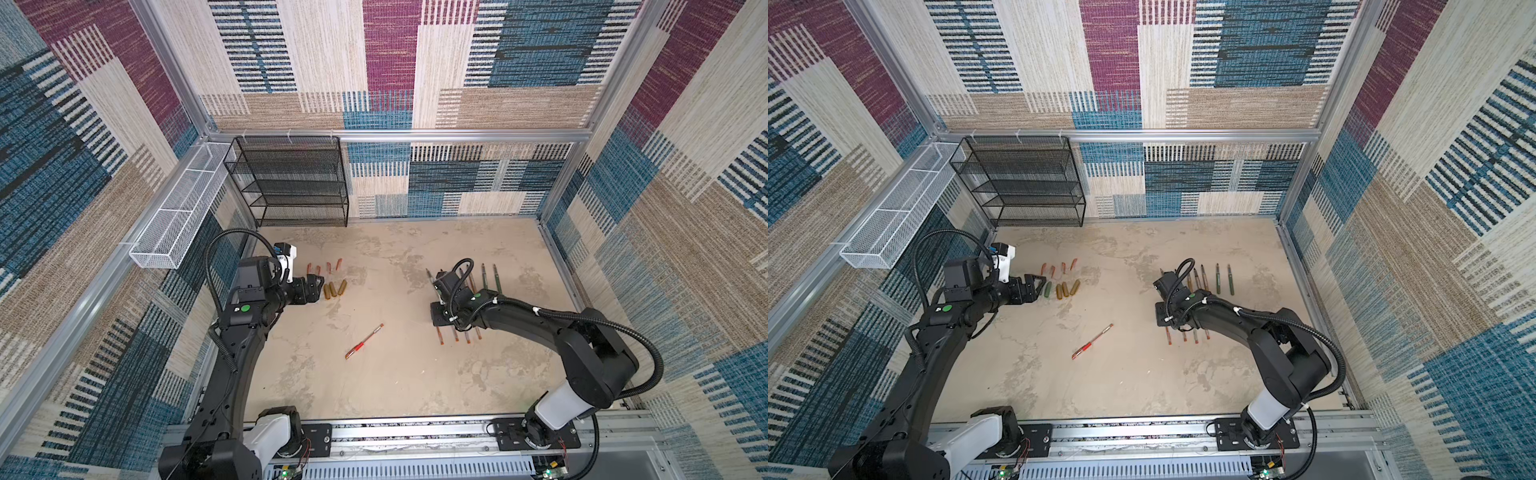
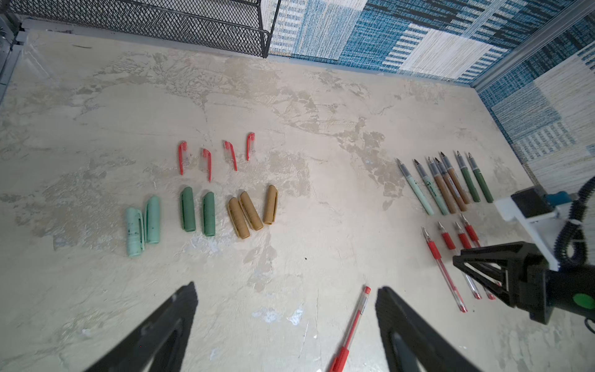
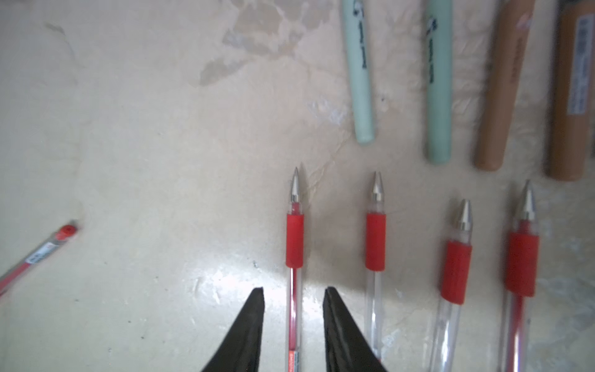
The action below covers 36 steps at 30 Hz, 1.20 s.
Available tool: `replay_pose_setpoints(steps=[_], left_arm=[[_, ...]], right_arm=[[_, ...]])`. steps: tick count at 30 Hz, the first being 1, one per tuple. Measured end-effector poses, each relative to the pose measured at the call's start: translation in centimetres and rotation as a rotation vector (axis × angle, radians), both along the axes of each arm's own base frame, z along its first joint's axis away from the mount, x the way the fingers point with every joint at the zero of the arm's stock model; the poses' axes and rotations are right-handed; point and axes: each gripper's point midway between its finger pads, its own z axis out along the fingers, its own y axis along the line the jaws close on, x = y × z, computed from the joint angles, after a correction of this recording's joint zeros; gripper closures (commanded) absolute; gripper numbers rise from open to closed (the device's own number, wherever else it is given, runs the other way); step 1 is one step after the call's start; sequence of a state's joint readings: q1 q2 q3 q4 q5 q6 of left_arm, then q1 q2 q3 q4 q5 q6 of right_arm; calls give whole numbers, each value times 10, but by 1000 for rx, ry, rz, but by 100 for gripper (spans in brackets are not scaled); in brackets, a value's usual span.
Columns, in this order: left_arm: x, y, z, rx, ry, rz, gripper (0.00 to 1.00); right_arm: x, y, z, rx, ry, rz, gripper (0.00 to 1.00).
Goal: Open the pen caps
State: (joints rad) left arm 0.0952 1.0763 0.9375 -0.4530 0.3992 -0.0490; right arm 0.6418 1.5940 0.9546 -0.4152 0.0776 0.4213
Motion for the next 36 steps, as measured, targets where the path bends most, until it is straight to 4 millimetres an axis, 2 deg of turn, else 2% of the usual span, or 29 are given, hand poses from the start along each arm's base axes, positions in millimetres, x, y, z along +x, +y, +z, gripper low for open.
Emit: replay_pose_setpoints(steps=[4, 7, 11, 16, 19, 24, 27, 36], left_arm=[[0, 2, 1, 0, -4, 8, 9], [0, 5, 0, -2, -2, 17, 9], [0, 8, 1, -2, -5, 25, 9], [0, 11, 1, -4, -7, 38, 10], [0, 12, 1, -4, -9, 40, 9], [0, 14, 1, -5, -11, 47, 10], [0, 15, 0, -6, -11, 51, 10], [1, 17, -2, -22, 0, 67, 10]], right_arm=[[-5, 25, 9, 68, -6, 80, 49], [-5, 62, 13, 105, -6, 170, 41], [-9, 120, 10, 165, 4, 320, 39], [-3, 174, 0, 198, 20, 440, 38], [-2, 200, -10, 213, 39, 501, 40], [-7, 206, -27, 208, 96, 532, 43], [-14, 207, -30, 209, 112, 551, 44], [-48, 192, -34, 224, 136, 603, 46]])
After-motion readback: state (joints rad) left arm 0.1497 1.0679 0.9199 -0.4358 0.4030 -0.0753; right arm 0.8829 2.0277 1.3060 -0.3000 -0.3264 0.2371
